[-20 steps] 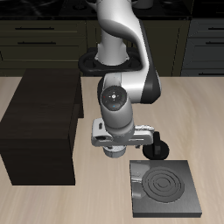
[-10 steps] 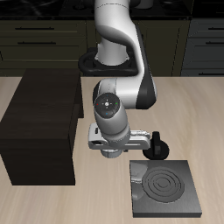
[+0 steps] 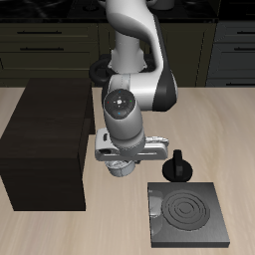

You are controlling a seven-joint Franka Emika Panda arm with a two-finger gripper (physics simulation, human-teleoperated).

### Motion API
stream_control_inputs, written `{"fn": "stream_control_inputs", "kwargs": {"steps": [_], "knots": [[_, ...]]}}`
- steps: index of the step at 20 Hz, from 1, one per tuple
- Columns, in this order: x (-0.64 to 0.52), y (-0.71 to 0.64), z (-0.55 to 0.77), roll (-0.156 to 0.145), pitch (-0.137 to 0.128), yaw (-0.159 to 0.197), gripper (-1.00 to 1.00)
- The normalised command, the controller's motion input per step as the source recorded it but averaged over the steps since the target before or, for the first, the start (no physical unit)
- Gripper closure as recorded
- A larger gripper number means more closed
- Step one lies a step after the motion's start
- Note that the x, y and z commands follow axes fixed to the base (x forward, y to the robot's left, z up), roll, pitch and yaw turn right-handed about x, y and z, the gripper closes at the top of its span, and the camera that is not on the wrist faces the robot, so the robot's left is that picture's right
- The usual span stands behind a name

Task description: Place the ramekin on top of the wooden shelf

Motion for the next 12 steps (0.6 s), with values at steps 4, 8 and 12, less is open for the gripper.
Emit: {"fn": "stream_control_inputs", "kwargs": {"steps": [4,8,12], "knots": [[-0.12,-0.11,0.37,-0.031,-0.027,0.042,1.0],[-0.17,-0.05,0.38,-0.014,-0.036,0.026,1.0],[-0.24,-0.04,0.44,0.001,-0.04,0.027,1.0]]}}
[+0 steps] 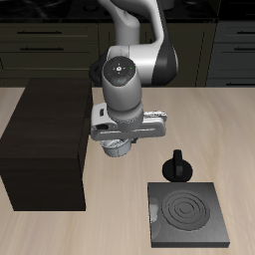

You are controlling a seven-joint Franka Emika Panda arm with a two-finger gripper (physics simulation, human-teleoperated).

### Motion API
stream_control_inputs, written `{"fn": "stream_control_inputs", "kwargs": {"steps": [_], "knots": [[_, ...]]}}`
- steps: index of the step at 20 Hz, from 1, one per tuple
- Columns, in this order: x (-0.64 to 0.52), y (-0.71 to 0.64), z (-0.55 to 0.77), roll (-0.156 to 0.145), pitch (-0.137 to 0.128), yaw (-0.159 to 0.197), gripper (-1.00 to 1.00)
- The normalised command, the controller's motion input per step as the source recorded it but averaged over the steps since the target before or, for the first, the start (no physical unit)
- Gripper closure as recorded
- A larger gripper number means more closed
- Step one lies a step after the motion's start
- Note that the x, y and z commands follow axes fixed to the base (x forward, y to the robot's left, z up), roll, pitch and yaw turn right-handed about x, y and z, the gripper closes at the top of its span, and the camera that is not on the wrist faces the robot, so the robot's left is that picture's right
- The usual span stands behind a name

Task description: Place the ramekin on top of the wooden shelf

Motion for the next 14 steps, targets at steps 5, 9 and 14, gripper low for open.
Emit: {"fn": "stream_control_inputs", "kwargs": {"steps": [5,9,14], "knots": [[-0.23,-0.05,0.33,-0.014,-0.019,0.046,1.0],[-0.32,-0.13,0.55,-0.023,-0.059,-0.009,1.0],[-0.26,-0.11,0.43,-0.023,-0.046,0.016,1.0]]}}
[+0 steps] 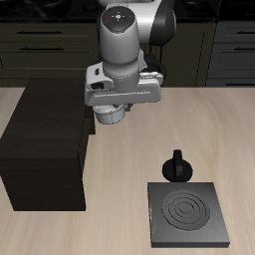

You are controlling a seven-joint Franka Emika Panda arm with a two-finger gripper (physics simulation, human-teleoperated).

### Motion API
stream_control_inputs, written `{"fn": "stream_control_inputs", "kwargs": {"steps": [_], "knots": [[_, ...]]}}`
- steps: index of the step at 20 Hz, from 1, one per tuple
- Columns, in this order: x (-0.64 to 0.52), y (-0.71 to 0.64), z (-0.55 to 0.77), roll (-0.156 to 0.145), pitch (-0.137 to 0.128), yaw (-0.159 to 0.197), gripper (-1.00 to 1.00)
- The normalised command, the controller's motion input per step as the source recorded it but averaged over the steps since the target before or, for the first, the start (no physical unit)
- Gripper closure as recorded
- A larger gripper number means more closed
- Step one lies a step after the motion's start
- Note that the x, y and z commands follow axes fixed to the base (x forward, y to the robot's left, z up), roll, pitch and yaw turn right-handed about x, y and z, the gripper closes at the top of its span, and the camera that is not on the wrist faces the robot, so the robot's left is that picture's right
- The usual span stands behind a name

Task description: Place the ramekin on top of the wooden shelf

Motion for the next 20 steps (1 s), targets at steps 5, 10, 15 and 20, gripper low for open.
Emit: {"fn": "stream_control_inputs", "kwargs": {"steps": [5,10,15,20], "knots": [[-0.21,-0.04,0.44,-0.009,-0.051,0.001,1.0],[-0.16,0.05,0.25,0.011,-0.038,-0.004,1.0],[-0.2,0.1,0.3,0.007,-0.047,0.017,1.0],[-0.09,-0.09,0.19,-0.009,-0.025,-0.014,1.0]]}}
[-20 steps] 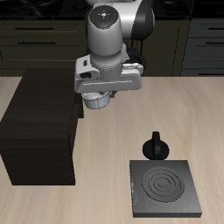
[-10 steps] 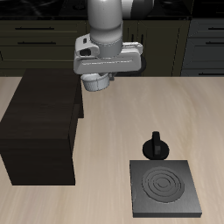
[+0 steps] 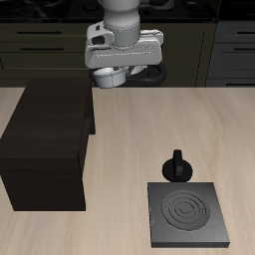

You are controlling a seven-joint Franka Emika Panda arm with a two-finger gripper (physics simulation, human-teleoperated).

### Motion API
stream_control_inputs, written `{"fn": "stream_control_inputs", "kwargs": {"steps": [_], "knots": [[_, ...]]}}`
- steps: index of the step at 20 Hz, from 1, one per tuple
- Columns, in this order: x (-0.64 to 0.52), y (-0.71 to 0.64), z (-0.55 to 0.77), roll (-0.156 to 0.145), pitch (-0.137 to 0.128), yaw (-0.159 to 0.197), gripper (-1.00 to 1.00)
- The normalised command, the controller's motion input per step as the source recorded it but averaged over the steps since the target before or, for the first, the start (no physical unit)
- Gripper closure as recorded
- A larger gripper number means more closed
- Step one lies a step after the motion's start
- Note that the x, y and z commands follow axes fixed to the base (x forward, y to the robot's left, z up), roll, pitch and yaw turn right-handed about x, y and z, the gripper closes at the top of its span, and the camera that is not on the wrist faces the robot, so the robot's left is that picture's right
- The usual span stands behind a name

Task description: Place the ramekin on top of the wooden shelf

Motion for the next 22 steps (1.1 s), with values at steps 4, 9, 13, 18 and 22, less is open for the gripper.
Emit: {"fn": "stream_control_inputs", "kwargs": {"steps": [4,9,13,18,22], "knots": [[-0.01,-0.21,0.01,-0.01,0.018,-0.01,1.0],[-0.08,-0.35,0.11,0.004,0.007,-0.036,1.0],[-0.08,-0.4,0.11,-0.033,-0.02,-0.017,1.0],[-0.12,-0.6,0.22,-0.054,-0.019,-0.051,1.0],[-0.12,-0.57,0.12,-0.047,-0.02,0.002,1.0]]}}
